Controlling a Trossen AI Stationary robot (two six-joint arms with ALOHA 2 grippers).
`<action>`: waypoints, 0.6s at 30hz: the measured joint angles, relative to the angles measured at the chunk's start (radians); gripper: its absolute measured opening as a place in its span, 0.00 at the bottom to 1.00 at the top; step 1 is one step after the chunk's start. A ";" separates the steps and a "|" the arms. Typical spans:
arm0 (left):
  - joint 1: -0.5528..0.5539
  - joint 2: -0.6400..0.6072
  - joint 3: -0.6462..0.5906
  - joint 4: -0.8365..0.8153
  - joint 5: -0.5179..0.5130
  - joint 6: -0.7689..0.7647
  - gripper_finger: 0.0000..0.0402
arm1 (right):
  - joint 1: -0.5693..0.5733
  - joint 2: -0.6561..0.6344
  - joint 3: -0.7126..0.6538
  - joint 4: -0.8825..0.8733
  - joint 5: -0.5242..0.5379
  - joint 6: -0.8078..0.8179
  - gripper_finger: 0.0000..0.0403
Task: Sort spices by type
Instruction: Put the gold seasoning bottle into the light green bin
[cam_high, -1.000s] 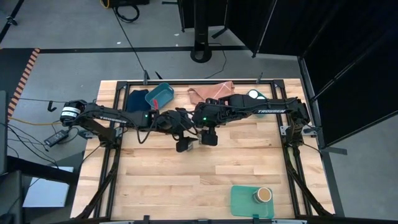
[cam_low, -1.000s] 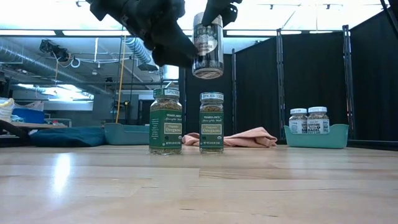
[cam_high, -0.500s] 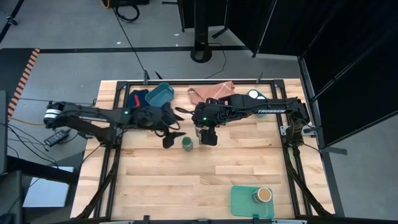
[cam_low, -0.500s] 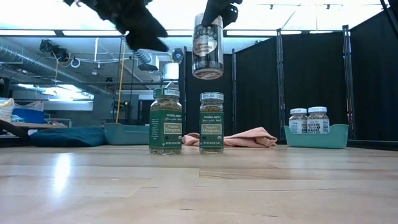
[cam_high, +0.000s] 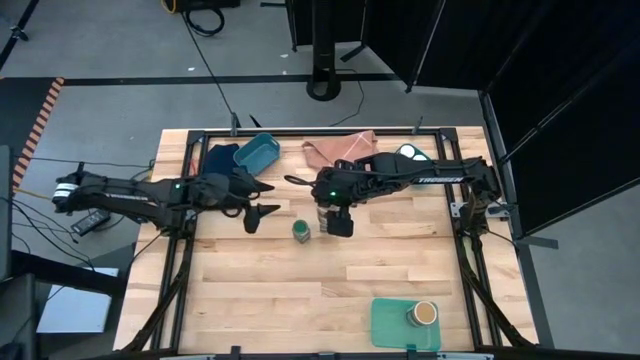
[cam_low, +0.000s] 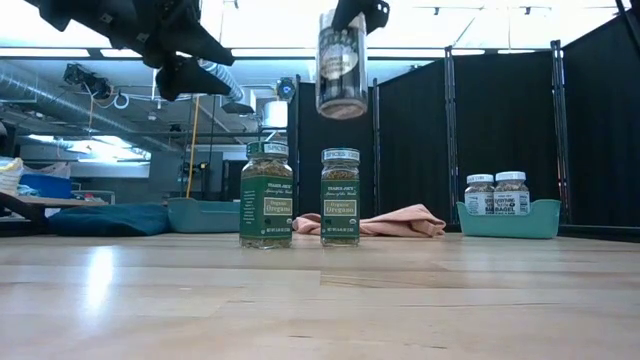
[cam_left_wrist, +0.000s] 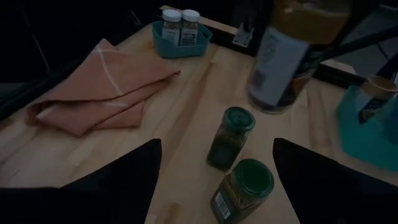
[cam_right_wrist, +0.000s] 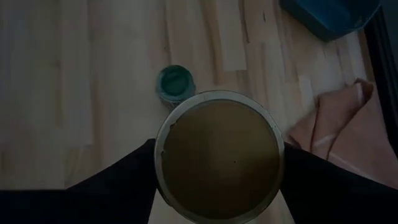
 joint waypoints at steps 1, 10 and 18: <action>0.000 -0.002 -0.001 -0.002 -0.001 -0.001 0.78 | 0.006 -0.007 0.000 -0.001 0.001 0.000 0.72; 0.000 -0.002 -0.001 0.007 -0.001 -0.001 0.78 | 0.082 -0.070 0.000 -0.027 0.031 0.038 0.73; 0.000 -0.001 -0.001 0.009 -0.001 -0.004 0.78 | 0.119 -0.156 0.000 -0.135 0.108 0.160 0.74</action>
